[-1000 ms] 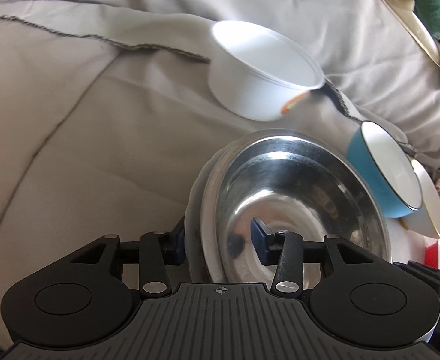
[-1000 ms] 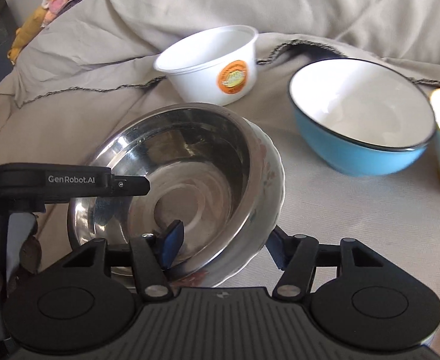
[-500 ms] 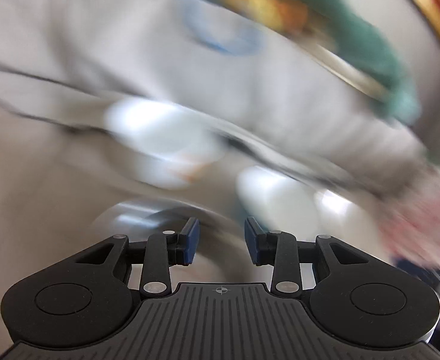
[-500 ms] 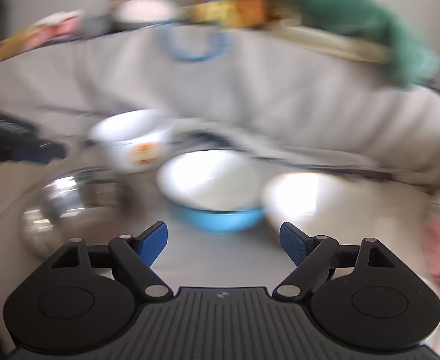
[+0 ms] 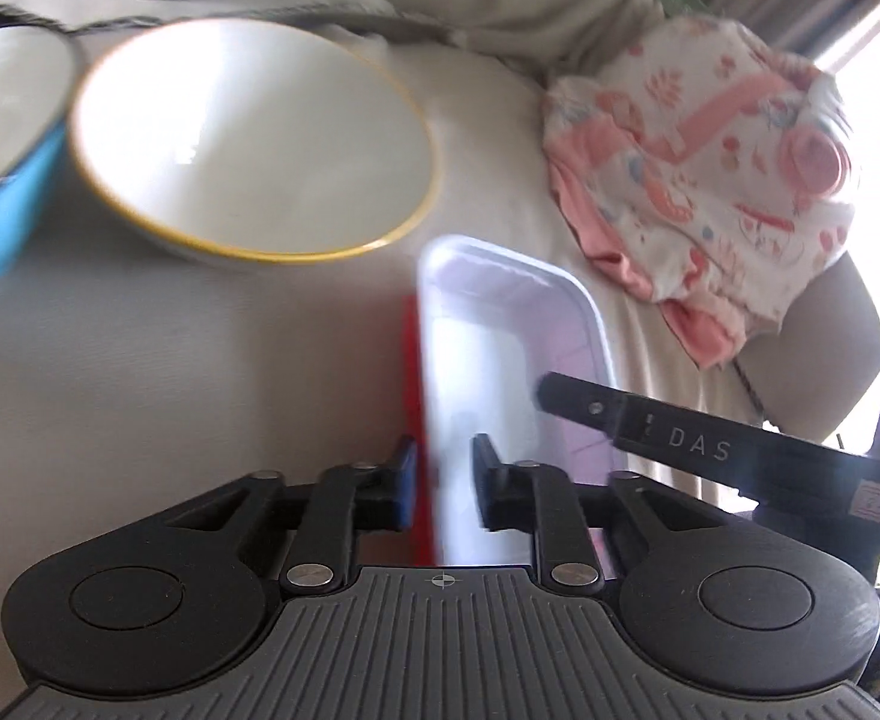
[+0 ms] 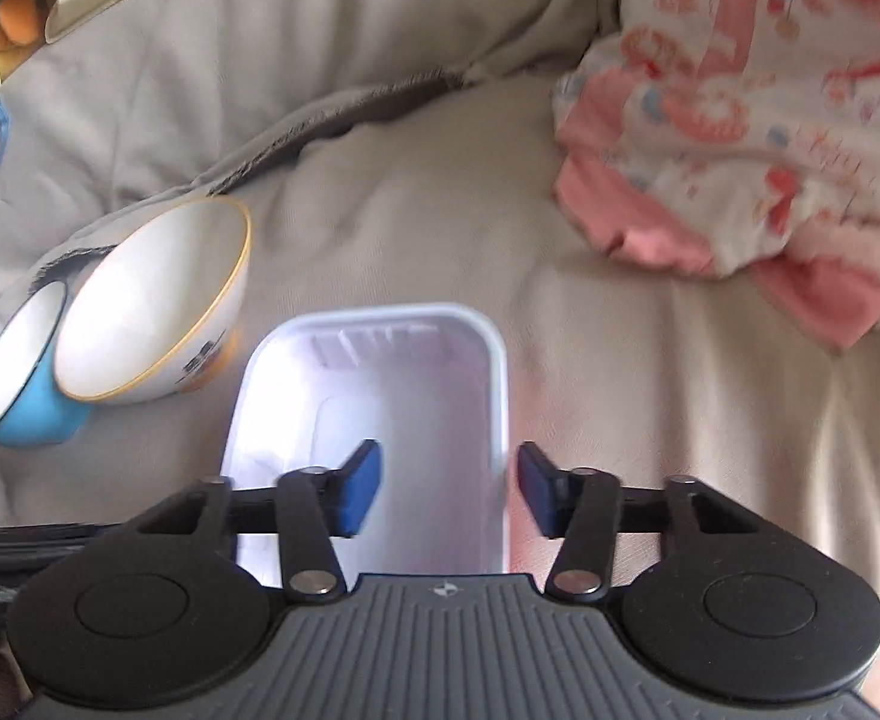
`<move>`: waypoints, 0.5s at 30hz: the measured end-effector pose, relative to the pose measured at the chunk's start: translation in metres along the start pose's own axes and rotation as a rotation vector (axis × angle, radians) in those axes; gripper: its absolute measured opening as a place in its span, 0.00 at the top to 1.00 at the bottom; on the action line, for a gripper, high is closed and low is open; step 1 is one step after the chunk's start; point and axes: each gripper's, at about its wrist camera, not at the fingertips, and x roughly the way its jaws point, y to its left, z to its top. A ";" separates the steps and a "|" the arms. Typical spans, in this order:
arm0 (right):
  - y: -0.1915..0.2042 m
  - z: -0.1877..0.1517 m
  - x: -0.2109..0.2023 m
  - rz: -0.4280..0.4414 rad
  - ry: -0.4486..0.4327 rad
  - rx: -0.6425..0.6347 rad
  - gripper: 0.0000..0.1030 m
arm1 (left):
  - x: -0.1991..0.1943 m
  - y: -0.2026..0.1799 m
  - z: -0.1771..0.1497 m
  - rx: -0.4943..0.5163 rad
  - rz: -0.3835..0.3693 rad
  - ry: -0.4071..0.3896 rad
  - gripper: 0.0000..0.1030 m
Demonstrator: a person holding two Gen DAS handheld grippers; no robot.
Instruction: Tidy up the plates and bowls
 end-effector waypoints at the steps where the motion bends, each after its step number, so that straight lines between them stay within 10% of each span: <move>1: -0.001 0.002 0.001 0.023 0.006 0.008 0.57 | 0.002 -0.003 0.003 0.011 0.013 -0.004 0.79; 10: 0.010 0.030 -0.007 -0.080 -0.153 -0.019 0.57 | -0.017 -0.009 0.013 0.049 0.153 -0.117 0.78; 15: 0.032 0.055 -0.012 0.016 -0.210 -0.038 0.53 | -0.041 0.012 0.017 0.014 0.232 -0.185 0.78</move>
